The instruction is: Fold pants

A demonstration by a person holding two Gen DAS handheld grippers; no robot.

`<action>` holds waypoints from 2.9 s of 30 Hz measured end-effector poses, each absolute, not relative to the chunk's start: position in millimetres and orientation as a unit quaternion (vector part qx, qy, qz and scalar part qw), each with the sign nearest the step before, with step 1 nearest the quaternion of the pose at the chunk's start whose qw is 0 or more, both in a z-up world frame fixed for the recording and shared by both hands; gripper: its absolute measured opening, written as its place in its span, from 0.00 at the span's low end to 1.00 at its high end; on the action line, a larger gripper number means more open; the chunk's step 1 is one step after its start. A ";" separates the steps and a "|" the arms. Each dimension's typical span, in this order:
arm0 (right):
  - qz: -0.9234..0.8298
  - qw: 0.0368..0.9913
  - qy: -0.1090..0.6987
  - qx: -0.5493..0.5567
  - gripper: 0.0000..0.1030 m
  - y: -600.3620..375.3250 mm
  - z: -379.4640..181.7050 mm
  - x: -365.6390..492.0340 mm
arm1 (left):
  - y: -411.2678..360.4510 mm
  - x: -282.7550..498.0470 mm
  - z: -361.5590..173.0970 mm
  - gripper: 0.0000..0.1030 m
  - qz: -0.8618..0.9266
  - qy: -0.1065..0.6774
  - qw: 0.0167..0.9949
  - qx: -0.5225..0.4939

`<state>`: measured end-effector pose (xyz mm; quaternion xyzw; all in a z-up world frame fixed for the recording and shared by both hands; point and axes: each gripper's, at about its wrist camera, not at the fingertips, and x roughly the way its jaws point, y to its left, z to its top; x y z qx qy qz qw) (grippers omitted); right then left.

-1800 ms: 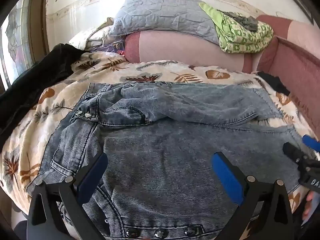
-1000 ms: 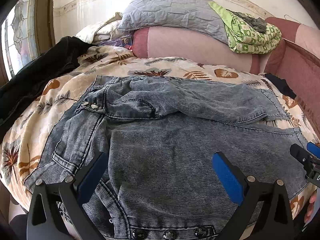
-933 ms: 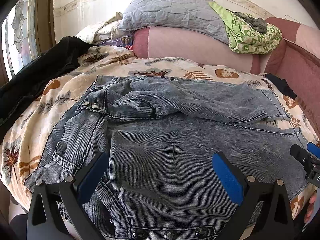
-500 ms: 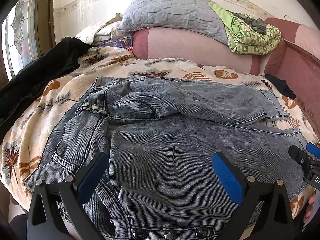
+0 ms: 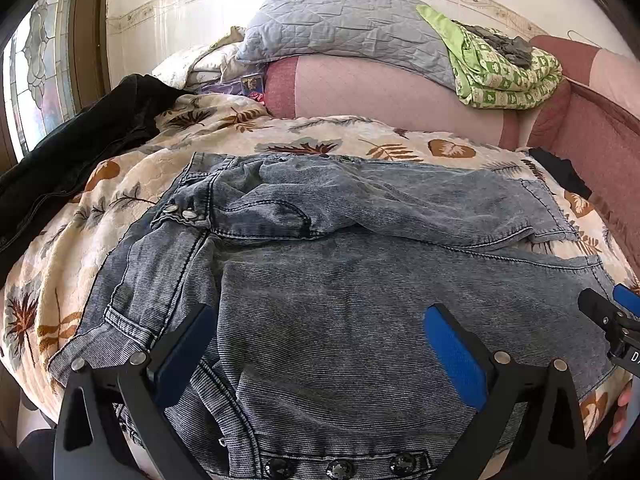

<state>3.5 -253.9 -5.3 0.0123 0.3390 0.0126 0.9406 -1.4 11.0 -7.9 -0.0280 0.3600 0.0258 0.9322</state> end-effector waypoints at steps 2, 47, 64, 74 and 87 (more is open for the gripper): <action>0.013 0.941 0.339 0.012 1.00 -253.9 -5.3 3.4 | 10.9 -1.3 -7.8 1.00 0.026 0.360 0.932 -0.028; 0.061 0.865 0.411 0.282 1.00 -360.6 4.2 -50.0 | 67.8 -24.6 12.1 1.00 -0.018 0.371 0.917 -0.146; -0.037 0.796 0.432 0.422 0.55 -481.4 -41.1 -33.5 | 158.5 -59.0 -32.9 1.00 0.087 0.424 0.859 -0.273; -0.041 0.830 0.440 0.340 0.22 -478.3 -26.7 -23.5 | 185.7 -66.3 -44.1 0.67 0.132 0.435 0.825 -0.334; -0.018 0.873 0.412 0.260 0.11 -458.7 27.9 -20.3 | 183.2 -66.7 -12.2 0.05 0.160 0.414 0.851 -0.281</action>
